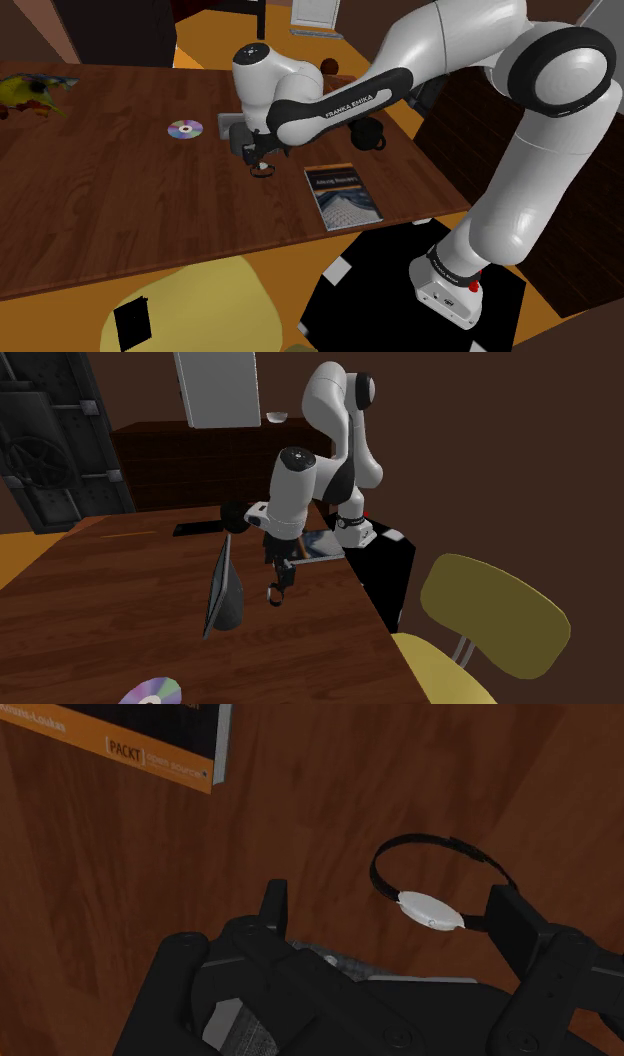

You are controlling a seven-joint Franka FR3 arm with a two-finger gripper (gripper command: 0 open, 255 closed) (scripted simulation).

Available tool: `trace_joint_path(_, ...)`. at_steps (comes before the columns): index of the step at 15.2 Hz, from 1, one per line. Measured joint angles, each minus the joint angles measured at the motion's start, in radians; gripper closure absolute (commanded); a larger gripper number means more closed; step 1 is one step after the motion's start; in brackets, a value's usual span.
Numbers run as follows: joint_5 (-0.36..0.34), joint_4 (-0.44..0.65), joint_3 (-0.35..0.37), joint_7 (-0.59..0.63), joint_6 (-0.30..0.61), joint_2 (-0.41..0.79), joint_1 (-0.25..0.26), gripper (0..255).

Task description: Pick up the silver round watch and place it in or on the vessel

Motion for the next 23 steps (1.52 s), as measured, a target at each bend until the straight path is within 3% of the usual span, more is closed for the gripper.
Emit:
trace_joint_path(10, -0.026, -0.025, -0.011, 0.018, 0.049, 0.028, -0.002, 0)
trace_joint_path(11, -0.026, -0.025, -0.011, 0.018, 0.049, 0.028, -0.002, 255)
trace_joint_path(23, -0.019, -0.020, -0.009, 0.011, 0.037, 0.020, -0.003, 255)
